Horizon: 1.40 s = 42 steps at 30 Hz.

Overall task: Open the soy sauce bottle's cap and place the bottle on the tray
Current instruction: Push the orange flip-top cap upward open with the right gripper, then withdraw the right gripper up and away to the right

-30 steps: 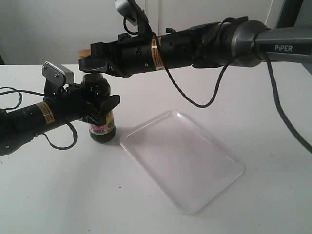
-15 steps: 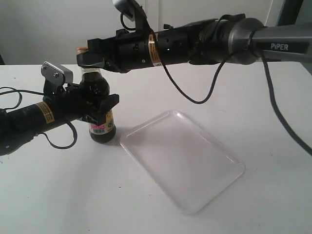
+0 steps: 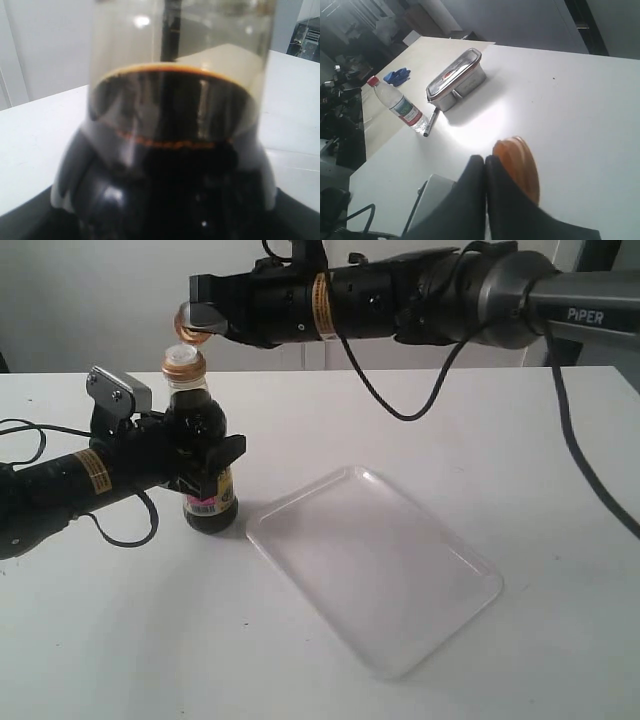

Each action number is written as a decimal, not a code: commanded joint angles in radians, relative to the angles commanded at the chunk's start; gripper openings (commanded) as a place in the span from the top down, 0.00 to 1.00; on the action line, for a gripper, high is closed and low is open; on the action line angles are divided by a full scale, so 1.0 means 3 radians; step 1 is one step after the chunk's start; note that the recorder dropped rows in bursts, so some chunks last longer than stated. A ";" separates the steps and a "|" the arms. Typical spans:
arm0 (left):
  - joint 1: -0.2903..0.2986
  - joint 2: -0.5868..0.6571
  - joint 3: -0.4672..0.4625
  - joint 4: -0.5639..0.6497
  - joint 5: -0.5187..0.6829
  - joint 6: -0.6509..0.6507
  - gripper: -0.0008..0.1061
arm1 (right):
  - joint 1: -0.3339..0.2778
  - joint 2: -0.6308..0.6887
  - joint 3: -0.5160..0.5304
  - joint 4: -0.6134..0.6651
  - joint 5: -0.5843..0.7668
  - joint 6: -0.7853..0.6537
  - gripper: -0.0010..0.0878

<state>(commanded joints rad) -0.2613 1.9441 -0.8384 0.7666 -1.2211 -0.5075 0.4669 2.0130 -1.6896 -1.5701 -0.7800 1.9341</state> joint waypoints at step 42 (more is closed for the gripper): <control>0.0000 -0.0006 0.0000 -0.0046 0.0000 -0.0042 0.99 | -0.0638 -0.0541 0.0249 -0.0581 0.3028 -0.2220 0.99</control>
<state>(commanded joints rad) -0.2613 1.9423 -0.8384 0.7527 -1.2211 -0.5201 0.2754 1.8506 -1.6148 -1.7444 0.1285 1.2680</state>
